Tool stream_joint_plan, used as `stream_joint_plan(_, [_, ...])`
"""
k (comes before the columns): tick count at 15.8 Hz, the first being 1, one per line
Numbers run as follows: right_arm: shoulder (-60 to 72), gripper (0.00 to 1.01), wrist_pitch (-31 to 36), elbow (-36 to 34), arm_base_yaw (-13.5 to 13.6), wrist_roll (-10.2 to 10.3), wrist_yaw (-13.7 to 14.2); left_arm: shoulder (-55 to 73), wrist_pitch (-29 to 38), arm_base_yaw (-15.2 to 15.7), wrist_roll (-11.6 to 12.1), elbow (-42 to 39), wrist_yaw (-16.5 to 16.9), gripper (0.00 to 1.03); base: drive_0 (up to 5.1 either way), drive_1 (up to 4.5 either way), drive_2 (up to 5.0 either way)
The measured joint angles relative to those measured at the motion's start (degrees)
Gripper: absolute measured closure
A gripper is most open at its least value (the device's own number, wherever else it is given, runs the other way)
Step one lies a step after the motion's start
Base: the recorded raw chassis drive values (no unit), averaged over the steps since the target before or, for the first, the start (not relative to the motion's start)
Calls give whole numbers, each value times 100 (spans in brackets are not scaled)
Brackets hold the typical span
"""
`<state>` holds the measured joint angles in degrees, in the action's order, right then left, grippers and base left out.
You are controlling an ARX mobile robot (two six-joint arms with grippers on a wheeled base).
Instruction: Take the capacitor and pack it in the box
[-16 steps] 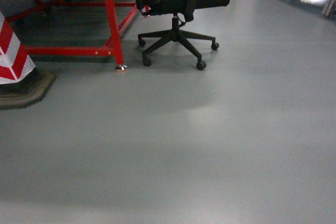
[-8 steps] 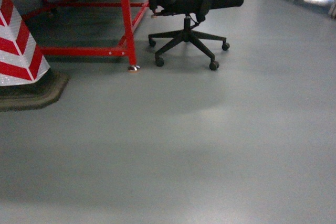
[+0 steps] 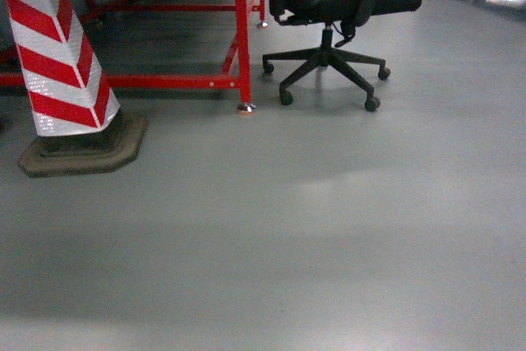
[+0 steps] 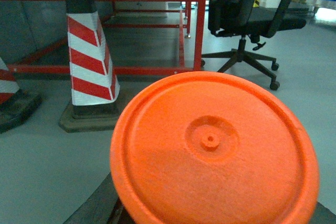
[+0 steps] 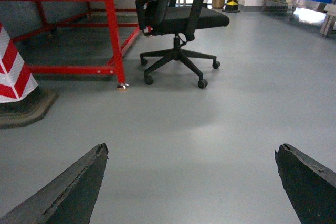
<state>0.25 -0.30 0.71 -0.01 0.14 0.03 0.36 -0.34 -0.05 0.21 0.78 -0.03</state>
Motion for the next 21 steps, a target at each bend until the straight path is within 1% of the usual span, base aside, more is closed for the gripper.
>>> stream_joint_plan(21, [-2,3,4,0,0,0,-2,0,4,0,0,0,-7,59,-506,240,240])
